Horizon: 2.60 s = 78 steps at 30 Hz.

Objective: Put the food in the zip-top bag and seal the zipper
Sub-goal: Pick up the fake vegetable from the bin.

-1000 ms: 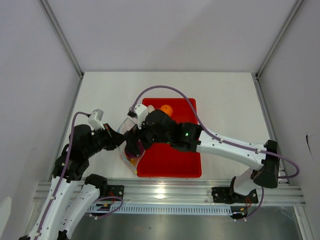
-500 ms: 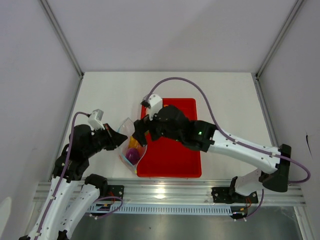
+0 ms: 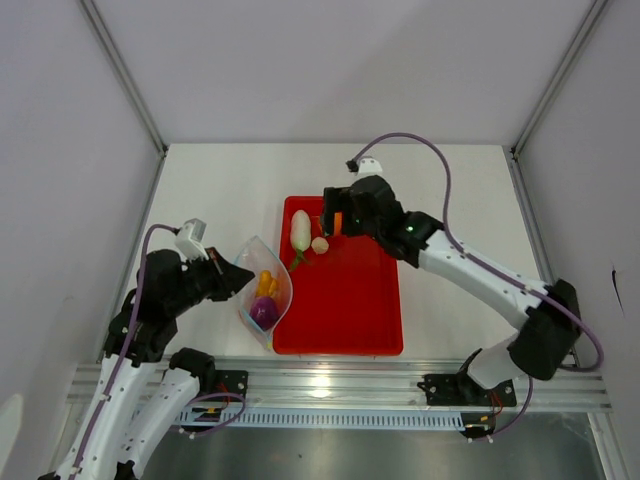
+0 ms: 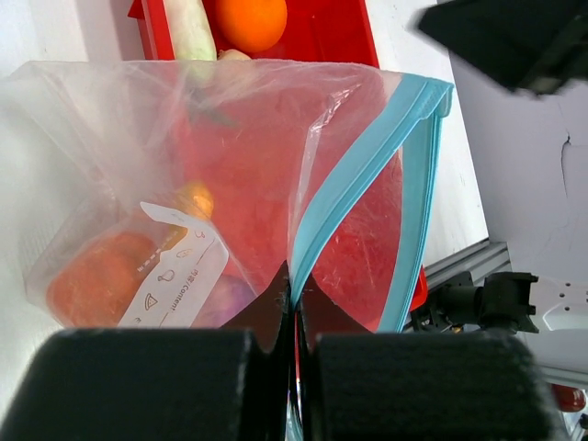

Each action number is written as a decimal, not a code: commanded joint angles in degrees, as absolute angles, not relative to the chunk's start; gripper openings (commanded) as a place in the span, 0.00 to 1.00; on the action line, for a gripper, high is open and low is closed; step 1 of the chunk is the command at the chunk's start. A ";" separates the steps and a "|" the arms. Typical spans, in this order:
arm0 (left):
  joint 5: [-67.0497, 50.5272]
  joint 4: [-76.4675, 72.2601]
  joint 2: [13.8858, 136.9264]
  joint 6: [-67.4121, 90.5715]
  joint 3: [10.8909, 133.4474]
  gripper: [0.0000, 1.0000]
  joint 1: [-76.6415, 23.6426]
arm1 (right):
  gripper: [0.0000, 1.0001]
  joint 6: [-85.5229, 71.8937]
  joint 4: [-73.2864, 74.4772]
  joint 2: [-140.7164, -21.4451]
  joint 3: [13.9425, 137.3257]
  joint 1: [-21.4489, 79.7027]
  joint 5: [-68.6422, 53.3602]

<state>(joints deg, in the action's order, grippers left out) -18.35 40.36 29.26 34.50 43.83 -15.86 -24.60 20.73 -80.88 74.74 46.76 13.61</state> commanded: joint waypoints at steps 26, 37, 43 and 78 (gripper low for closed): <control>-18.37 41.92 27.51 34.80 45.70 0.00 -16.00 | 0.69 -30.85 24.97 -124.19 105.65 48.16 10.99; -18.37 42.10 27.33 34.63 45.44 0.00 -16.00 | 0.69 -31.38 24.52 -128.84 105.82 47.73 9.93; -18.46 42.36 27.42 34.63 45.53 0.01 -16.00 | 0.69 -31.73 25.66 -131.66 107.14 47.29 11.07; -18.46 42.89 27.25 33.75 44.91 0.01 -16.00 | 0.76 -28.74 19.69 -120.67 98.08 47.55 14.68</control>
<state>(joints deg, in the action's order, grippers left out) -18.24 42.87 27.62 34.46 44.07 -15.86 -28.18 19.33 -121.27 96.82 47.77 12.80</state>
